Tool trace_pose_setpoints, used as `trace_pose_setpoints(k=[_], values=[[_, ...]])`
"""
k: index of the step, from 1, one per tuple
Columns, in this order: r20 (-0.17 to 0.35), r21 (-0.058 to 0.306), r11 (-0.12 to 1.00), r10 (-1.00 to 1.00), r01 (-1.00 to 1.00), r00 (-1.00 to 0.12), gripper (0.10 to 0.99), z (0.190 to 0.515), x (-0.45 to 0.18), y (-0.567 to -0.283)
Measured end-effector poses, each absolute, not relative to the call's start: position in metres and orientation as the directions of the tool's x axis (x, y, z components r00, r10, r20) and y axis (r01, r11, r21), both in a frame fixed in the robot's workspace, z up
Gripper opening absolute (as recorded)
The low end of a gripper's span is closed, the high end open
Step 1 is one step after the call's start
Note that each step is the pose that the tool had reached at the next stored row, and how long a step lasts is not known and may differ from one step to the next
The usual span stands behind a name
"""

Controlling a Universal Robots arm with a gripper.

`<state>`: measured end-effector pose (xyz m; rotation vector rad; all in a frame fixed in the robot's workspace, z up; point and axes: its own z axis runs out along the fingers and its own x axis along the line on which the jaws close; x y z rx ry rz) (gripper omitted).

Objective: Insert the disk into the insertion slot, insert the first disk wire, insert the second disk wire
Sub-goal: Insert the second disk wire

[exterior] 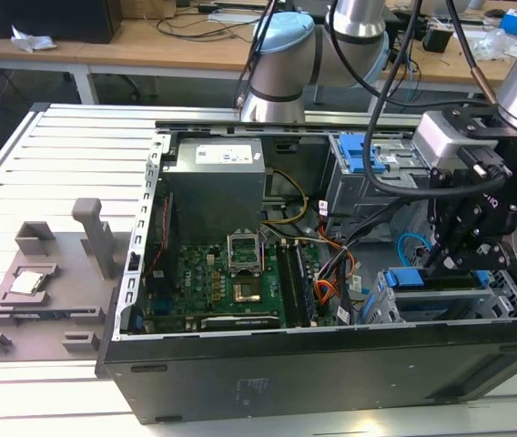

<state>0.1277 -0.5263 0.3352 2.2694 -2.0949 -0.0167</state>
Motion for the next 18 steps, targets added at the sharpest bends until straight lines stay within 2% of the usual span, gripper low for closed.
trace_pose_setpoints(k=[4,5,8,9,10,11,14,18], values=[[0.027,0.046,-0.079,-0.996,-0.996,0.081,0.173,0.335,0.128,-0.526],[0.027,0.046,-0.079,-0.996,-0.996,0.080,0.235,0.337,0.128,-0.526],[0.028,0.046,-0.079,-0.996,-0.996,0.080,0.235,0.354,0.128,-0.526],[0.028,0.046,-0.079,-0.996,-0.996,0.080,0.153,0.366,0.128,-0.525],[0.028,0.046,-0.079,-0.996,-0.996,0.080,0.153,0.373,0.127,-0.525],[0.028,0.046,-0.079,-0.996,-0.996,0.080,0.106,0.382,0.127,-0.525],[0.028,0.046,-0.079,-0.996,-0.996,0.080,0.106,0.396,0.127,-0.525],[0.028,0.046,-0.079,-0.996,-0.996,0.080,0.106,0.397,0.127,-0.525]])
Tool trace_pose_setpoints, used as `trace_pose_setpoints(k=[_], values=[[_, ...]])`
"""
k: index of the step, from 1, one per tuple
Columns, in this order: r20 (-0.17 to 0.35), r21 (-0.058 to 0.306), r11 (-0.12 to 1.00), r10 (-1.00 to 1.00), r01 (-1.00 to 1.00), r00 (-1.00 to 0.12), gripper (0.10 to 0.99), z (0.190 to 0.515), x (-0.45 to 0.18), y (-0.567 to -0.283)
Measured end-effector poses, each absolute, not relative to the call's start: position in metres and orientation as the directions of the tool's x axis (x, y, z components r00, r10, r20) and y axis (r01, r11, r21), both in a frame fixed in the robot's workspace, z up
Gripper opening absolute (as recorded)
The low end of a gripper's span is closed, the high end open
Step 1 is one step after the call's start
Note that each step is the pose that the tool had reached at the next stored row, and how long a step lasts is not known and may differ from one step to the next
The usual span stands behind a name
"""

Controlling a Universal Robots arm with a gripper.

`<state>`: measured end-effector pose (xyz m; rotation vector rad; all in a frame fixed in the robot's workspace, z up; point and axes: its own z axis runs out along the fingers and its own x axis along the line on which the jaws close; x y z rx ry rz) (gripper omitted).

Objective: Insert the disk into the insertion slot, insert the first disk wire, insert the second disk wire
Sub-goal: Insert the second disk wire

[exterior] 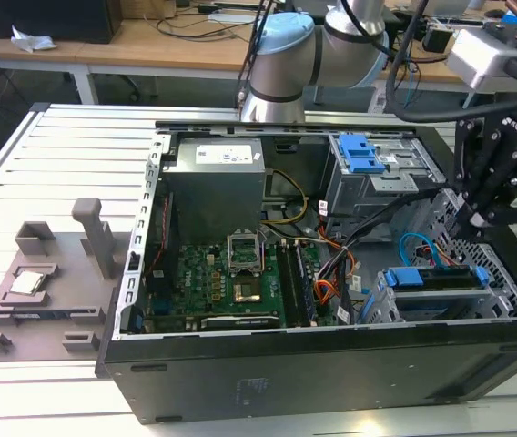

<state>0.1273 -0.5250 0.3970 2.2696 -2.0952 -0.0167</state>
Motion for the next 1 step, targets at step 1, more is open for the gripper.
trace_pose_setpoints(k=[1], values=[[0.028,0.046,-0.079,-0.996,-0.996,0.080,0.106,0.3970,0.1273,-0.5250]])
